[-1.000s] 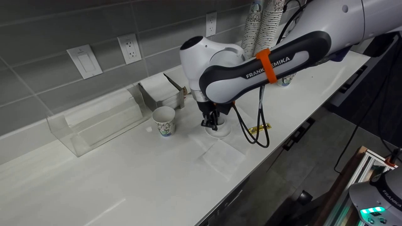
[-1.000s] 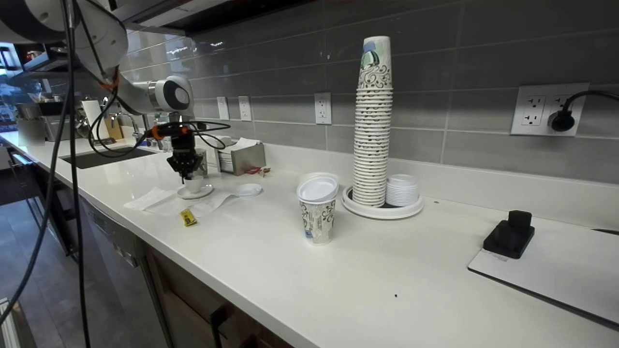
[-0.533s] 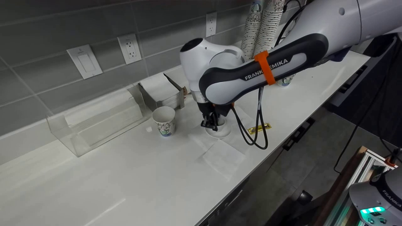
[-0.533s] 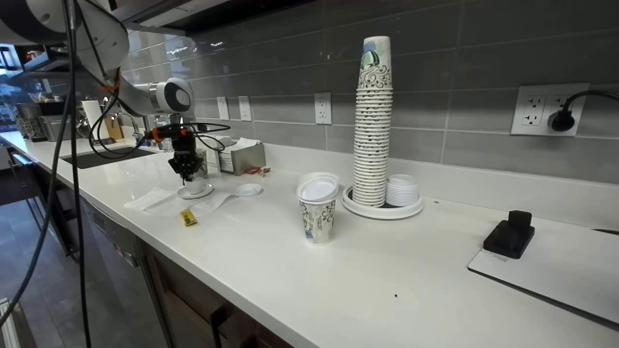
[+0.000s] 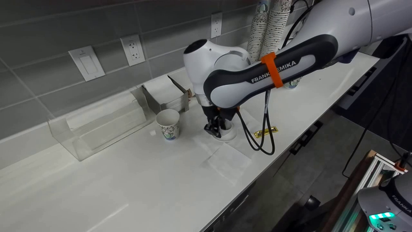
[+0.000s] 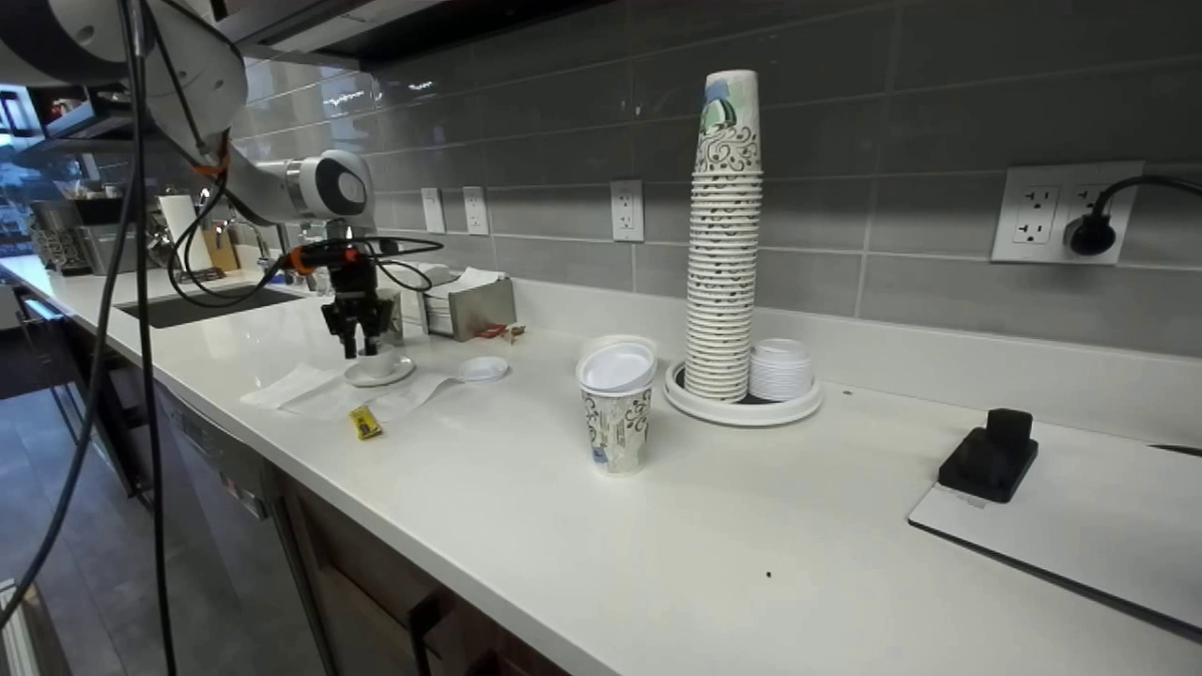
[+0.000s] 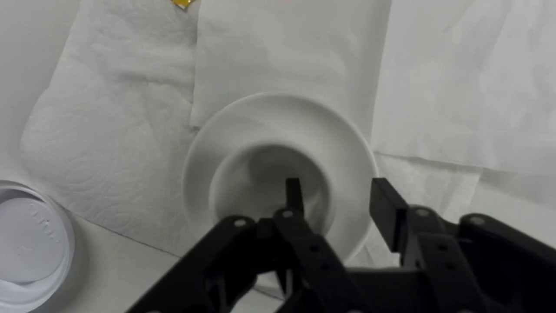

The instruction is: Put the coffee cup on the side plate

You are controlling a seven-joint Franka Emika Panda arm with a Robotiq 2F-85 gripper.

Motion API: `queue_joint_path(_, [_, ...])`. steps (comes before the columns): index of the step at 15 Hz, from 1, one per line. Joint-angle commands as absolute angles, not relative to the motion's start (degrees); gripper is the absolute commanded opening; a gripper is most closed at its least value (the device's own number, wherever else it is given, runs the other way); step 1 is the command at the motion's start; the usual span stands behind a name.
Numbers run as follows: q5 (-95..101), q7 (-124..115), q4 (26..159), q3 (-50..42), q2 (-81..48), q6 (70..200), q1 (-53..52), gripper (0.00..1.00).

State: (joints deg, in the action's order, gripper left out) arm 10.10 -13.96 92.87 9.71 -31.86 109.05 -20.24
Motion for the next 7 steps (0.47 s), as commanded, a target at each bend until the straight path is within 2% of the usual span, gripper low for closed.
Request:
queue_joint_path(1, [11.7,-16.8,95.6,9.4,-26.8,107.2,-22.9,0.77])
queue_joint_path(4, [14.6,-23.2,99.2,8.9,-20.9,106.7,-25.3,0.97])
queue_joint_path(6, [15.0,-29.0,102.5,8.8,-17.1,106.9,-25.1,1.00])
queue_joint_path(7, [13.6,-24.8,96.5,10.0,-22.7,106.2,-24.5,0.93])
